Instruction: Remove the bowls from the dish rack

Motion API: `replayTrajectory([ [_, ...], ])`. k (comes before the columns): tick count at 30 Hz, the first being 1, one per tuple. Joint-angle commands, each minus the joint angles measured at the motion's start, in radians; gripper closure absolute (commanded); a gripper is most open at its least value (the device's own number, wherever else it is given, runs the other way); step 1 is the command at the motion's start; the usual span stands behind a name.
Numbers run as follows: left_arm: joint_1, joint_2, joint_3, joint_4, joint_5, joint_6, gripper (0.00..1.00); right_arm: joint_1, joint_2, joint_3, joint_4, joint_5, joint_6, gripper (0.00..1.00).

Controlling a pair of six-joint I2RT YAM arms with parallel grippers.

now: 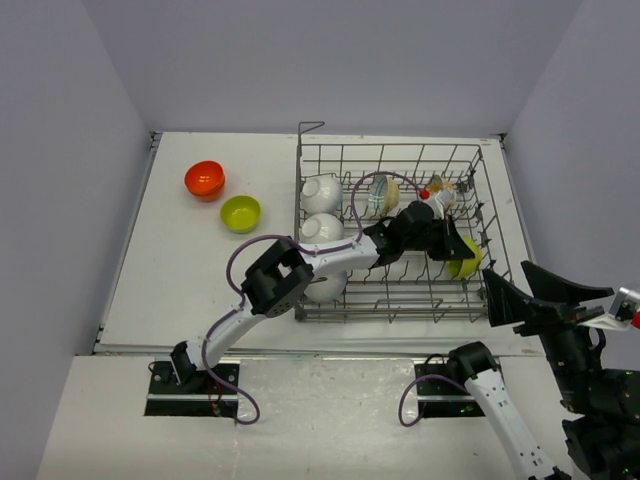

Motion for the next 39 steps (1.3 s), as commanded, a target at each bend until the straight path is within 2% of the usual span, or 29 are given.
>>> replayTrajectory([
  [1, 0.005, -0.017, -0.010, 0.115, 0.029, -0.023, 0.92, 0.001, 0.007, -0.002, 0.007, -0.013, -0.023, 0.01],
  [4, 0.013, -0.040, -0.076, 0.186, 0.040, -0.037, 1.00, 0.001, 0.003, -0.011, 0.011, -0.017, -0.024, 0.01],
  [6, 0.019, -0.051, -0.098, 0.215, 0.055, -0.040, 1.00, 0.000, 0.000, -0.017, 0.014, -0.017, -0.024, 0.01],
  [9, 0.033, -0.079, -0.182, 0.344, 0.092, -0.057, 1.00, 0.001, 0.000, -0.023, 0.019, -0.022, -0.023, 0.01],
  [10, 0.037, -0.095, -0.208, 0.451, 0.101, -0.063, 1.00, 0.001, 0.000, -0.024, 0.021, -0.022, -0.023, 0.01],
  [12, 0.051, -0.114, -0.268, 0.545, 0.116, -0.091, 1.00, 0.001, -0.002, -0.025, 0.022, -0.022, -0.021, 0.01],
  [18, 0.071, -0.133, -0.265, 0.778, 0.181, -0.123, 1.00, 0.001, 0.000, -0.027, 0.030, -0.020, -0.019, 0.01],
  [23, 0.071, -0.119, -0.222, 0.840, 0.215, -0.158, 1.00, 0.002, 0.001, -0.030, 0.034, -0.019, -0.018, 0.01],
  [33, 0.071, -0.162, -0.235, 1.134, 0.233, -0.212, 1.00, 0.001, 0.001, -0.022, 0.033, -0.011, -0.021, 0.01],
  [39, 0.072, -0.220, -0.209, 1.095, 0.274, -0.166, 1.00, 0.001, 0.003, -0.008, 0.025, -0.008, -0.021, 0.01],
])
